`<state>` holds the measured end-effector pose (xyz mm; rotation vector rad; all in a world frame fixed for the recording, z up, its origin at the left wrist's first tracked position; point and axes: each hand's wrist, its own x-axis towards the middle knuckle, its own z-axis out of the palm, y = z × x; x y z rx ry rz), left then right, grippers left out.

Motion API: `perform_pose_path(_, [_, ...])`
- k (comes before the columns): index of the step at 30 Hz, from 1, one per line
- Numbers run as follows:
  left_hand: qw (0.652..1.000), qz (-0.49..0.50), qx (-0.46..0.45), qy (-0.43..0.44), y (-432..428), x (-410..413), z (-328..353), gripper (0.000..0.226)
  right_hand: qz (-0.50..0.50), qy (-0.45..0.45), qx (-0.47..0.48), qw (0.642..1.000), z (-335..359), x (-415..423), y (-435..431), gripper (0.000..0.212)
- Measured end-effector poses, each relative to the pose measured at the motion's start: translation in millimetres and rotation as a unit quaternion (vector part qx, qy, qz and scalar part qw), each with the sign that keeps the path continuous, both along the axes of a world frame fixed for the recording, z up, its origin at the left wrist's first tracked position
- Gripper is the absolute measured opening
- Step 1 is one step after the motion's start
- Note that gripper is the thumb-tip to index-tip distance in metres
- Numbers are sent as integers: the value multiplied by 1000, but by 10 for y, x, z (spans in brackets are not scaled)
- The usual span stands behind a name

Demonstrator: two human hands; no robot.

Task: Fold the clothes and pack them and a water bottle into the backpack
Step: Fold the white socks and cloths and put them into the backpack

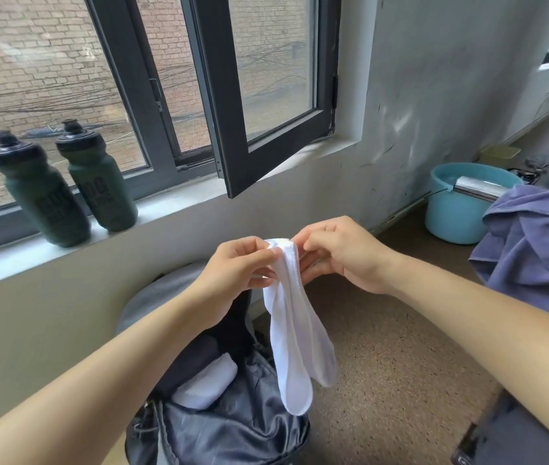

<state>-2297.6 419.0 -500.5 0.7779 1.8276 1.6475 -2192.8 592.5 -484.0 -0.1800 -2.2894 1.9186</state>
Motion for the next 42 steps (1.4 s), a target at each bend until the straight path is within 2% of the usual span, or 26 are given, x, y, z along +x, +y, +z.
perform_pose_path(3, [999, -32, 18, 7, -8, 20, 32, 19, -5, 28, 57, 998, 0, 25, -24, 12])
perform_pose_path(8, [997, -56, 38, 26, -20, 31, 49, 16, -19, 66, 194, 979, 31, -1, -66, 55])
perform_pose_path(10, [997, -56, 51, 32, -37, 26, 64, 19, 19, 57, 194, 979, 42, -8, -55, 61])
perform_pose_path(14, [997, -40, 60, 39, -36, 57, 61, 18, 49, 24, 186, 981, 56, 30, 2, 26])
perform_pose_path(16, [997, -30, 59, 27, -30, 79, 36, 14, 40, 27, 183, 982, 64, 42, 33, 17])
perform_pose_path(20, [999, -34, 34, 27, -38, 87, -22, 19, 11, 42, 183, 982, 91, 57, 140, 16])
perform_pose_path(24, [993, 15, -19, 119, -41, 45, -214, 20, -18, 68, 162, 984, 124, 88, 214, 14])
perform_pose_path(26, [989, 38, -43, 136, -13, 22, -328, 17, -44, 77, 170, 981, 127, 87, 240, 12])
perform_pose_path(30, [988, 13, -99, 121, 55, 23, -483, 16, -87, 96, 150, 980, 134, 54, 298, 3])
perform_pose_path(33, [982, -2, -143, 122, 136, 52, -645, 17, -120, 111, 151, 975, 154, 60, 346, 5])
perform_pose_path(36, [980, -54, -182, 61, 221, 84, -811, 10, -148, 125, 140, 971, 163, 65, 374, 6])
perform_pose_path(38, [975, -84, -201, 53, 254, 91, -917, 27, -176, 133, 130, 967, 161, 55, 405, 4])
perform_pose_path(42, [977, -89, -195, -15, 240, 107, -1031, 18, -222, 141, 121, 957, 158, 53, 494, 3])
